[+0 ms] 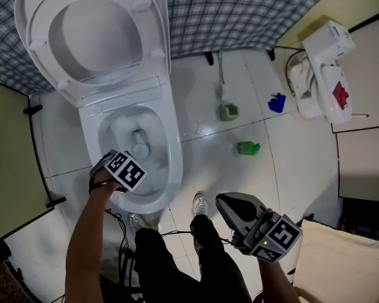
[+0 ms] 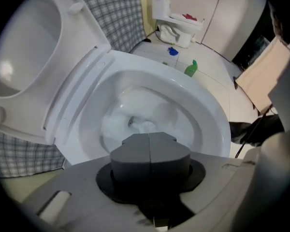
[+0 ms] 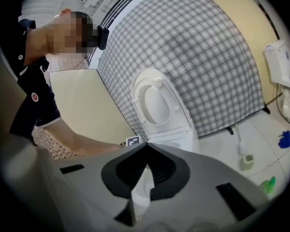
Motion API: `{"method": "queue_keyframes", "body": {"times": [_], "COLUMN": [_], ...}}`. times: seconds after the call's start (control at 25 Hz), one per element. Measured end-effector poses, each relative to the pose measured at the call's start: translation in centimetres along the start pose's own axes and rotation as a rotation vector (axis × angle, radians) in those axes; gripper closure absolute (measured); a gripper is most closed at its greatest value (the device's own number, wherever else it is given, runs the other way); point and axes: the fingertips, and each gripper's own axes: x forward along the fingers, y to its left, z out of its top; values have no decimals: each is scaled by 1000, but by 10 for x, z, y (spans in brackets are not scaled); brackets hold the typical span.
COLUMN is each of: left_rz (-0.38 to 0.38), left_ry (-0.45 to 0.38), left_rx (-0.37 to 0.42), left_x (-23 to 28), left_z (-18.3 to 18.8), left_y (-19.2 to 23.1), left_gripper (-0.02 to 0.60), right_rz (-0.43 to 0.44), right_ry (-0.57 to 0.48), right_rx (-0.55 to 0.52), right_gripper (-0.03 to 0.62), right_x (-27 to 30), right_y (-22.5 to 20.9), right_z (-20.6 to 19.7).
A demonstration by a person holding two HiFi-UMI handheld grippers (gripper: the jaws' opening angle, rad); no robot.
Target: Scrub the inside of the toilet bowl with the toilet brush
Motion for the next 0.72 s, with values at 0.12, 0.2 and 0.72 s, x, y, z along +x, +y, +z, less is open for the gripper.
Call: {"method": "queue_keyframes", "body": {"times": [0.12,0.2,0.72], "left_rz": [0,23,45], "left_ry": [-69,-75,-236], "left_rx": [-67,-64,-155], "left_x": [3,5,-113], "left_z": [21,29,-35], "left_y": [5,10,-8], "left_gripper": [423,423,425], "right_rz": [-14,-9,107], "right_ry": [18,14,-11], "right_rx": [-3,-5,-53], "right_gripper": [594,594,594], "right_x": [-5,-2,13], "right_y": [-6,-4,54], "right_z": [-6,-4,23]}}
